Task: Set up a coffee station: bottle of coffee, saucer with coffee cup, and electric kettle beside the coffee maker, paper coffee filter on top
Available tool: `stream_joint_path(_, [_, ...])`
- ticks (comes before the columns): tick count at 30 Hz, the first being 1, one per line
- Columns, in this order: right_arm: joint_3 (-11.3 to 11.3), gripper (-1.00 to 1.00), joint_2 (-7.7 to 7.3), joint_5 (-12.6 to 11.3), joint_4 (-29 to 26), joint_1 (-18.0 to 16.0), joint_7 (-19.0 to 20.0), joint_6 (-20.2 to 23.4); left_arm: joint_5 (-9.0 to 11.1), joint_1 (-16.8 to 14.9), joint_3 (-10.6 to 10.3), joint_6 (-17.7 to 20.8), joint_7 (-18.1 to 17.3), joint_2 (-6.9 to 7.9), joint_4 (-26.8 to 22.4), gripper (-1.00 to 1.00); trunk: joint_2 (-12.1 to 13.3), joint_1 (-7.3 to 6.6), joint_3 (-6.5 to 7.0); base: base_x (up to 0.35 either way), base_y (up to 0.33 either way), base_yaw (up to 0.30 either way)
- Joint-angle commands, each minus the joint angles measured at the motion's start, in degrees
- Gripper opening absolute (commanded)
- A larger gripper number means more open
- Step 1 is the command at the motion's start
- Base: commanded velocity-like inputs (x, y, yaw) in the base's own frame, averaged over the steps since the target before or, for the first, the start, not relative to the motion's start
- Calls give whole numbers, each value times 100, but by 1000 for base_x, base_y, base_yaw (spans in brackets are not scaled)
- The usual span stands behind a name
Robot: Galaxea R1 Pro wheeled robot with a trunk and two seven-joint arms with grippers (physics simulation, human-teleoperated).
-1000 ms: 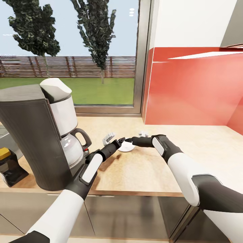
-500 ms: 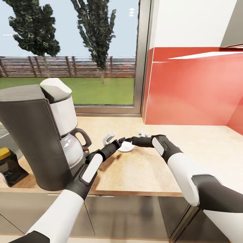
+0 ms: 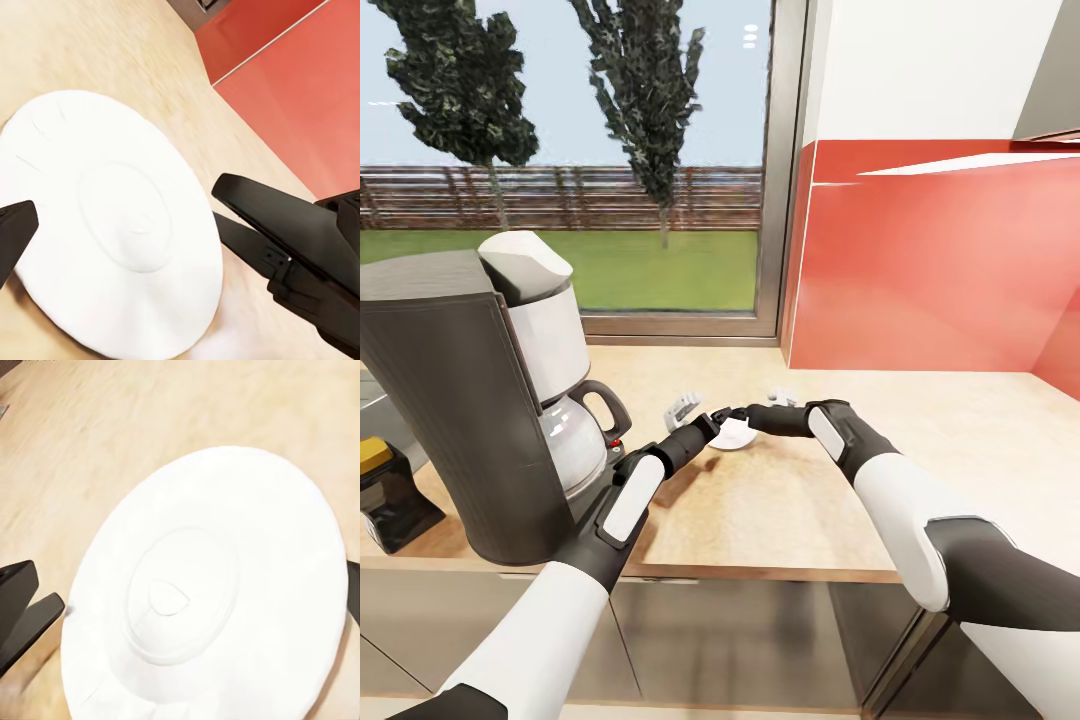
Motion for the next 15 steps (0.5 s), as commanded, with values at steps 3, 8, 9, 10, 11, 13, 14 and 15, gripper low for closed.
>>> stream_joint_path(3, [48, 100, 0, -19, 76, -1, -27, 69, 58, -6, -4, 17, 50, 0, -8, 100, -2, 0, -7, 0, 0, 0])
stream_joint_path(8, [47, 100, 0, -20, 73, 0, -27, 69, 58, -4, -1, 173, 50, 0, 1, 100, -2, 0, -7, 0, 0, 0])
stream_joint_path(9, [45, 100, 1, -20, 75, 0, -27, 69, 58, -4, 1, 250, 50, 0, 3, 100, -2, 0, -7, 0, 0, 0])
stream_joint_path(10, [46, 100, 1, -20, 75, -1, -27, 69, 58, -4, 2, 277, 50, 0, 4, 100, -2, 0, -7, 0, 0, 0])
stream_joint_path(11, [46, 100, 1, -20, 74, -1, -27, 69, 58, -4, 1, 299, 50, 0, 5, 100, -2, 0, -7, 0, 0, 0])
stream_joint_path(13, [44, 100, 1, -20, 72, 0, -27, 69, 58, -4, -1, 342, 50, 0, 19, 100, -2, 0, -7, 0, 0, 0])
stream_joint_path(14, [44, 100, 1, -20, 72, 0, -27, 69, 58, -5, -2, 358, 50, 0, 57, 100, -2, 0, -7, 0, 0, 0])
stream_joint_path(15, [43, 100, 1, -20, 71, 0, -27, 69, 60, -5, -4, 363, 50, 0, 79, 100, -2, 0, -7, 0, 0, 0])
